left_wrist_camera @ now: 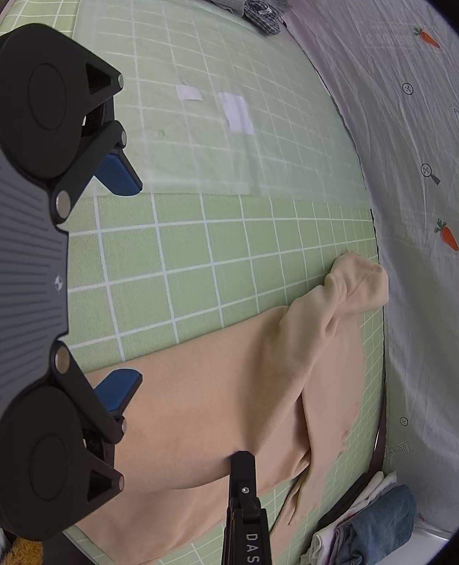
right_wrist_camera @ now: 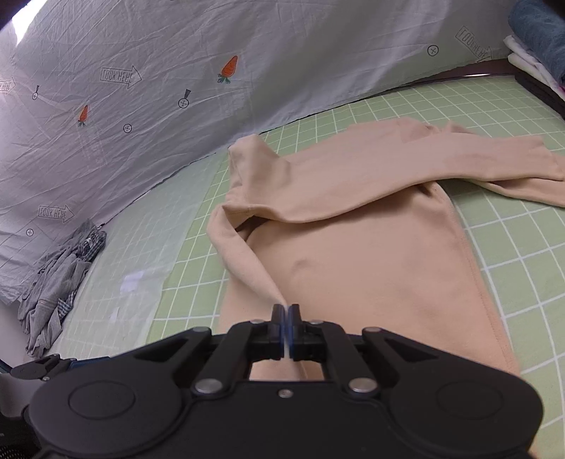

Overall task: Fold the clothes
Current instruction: 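Fold the held edge over the shirt body with the right gripper, release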

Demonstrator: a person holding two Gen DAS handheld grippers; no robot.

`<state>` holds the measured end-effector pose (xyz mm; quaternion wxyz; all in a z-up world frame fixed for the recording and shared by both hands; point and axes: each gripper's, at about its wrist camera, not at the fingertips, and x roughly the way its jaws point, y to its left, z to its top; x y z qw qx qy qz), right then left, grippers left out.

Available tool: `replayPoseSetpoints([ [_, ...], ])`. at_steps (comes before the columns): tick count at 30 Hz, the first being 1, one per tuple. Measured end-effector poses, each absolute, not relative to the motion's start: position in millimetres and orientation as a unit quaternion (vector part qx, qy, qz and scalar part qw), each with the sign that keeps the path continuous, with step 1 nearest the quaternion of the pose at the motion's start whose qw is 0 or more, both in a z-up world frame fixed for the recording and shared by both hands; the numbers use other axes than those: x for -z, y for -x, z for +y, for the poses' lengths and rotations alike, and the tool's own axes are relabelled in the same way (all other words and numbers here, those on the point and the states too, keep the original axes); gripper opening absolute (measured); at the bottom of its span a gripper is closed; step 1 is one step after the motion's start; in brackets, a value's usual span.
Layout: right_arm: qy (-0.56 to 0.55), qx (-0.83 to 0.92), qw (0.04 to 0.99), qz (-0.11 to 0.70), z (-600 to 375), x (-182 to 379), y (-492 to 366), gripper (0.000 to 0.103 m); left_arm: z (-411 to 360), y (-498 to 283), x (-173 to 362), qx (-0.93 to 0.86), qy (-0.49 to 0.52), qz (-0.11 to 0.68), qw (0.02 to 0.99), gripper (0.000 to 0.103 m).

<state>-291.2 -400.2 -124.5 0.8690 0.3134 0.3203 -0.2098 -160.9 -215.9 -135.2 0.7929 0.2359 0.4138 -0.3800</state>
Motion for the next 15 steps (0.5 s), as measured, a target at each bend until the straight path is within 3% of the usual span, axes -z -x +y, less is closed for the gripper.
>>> replayPoseSetpoints([
  [15,-0.326,0.227,0.841,0.369,-450,148,315,0.028,-245,174,157,0.322,-0.234,0.462,0.792,0.103],
])
